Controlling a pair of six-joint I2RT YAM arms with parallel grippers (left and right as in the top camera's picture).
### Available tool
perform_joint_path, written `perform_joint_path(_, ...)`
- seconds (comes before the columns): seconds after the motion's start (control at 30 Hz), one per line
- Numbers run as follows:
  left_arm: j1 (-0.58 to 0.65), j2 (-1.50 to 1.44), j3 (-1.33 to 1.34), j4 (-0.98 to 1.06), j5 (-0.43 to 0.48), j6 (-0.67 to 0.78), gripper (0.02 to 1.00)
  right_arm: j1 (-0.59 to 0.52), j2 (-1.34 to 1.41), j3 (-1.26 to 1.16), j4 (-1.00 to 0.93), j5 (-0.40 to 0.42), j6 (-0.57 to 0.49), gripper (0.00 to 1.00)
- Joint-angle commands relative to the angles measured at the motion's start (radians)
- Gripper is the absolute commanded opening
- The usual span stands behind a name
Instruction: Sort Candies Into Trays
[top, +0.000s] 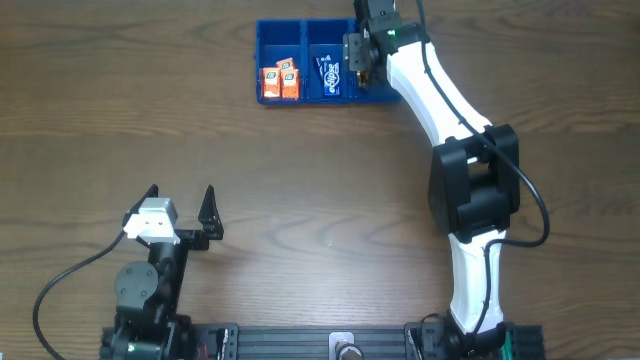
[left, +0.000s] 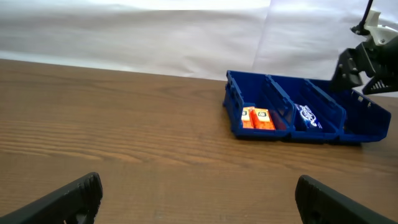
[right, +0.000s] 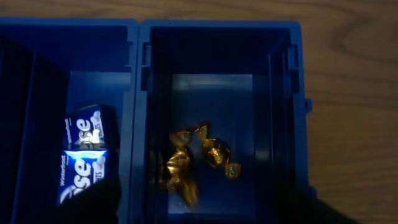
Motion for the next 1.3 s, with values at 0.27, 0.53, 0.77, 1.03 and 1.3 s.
perform_joint_path(0.27,-0.005,-0.006,-0.024,-0.034,-0.011,0.003,0.998,-0.05,-0.278,0.006,-0.175,0.032,-0.069,0.998)
perform_joint_path(0.53,-0.005,-0.006,-0.024,-0.034,-0.011,0.003,0.996,-0.085,-0.799,-0.519,0.004,0.1,-0.108,0.998)
perform_joint_path(0.77,-0.005,-0.006,-0.024,-0.034,-0.011,0.003,0.998,-0.169,-1.27,-1.124,0.281,0.076,-0.107,0.998)
perform_joint_path(1.03,-0.005,-0.006,-0.024,-0.034,-0.011,0.003,0.998,-0.191,-1.707,-1.588,0.519,0.008,-0.103,0.998)
perform_joint_path(1.3,-0.005,-0.006,-0.024,-0.034,-0.011,0.003,0.996,-0.244,-1.931,-1.744,0.568,-0.047,-0.103,0.998)
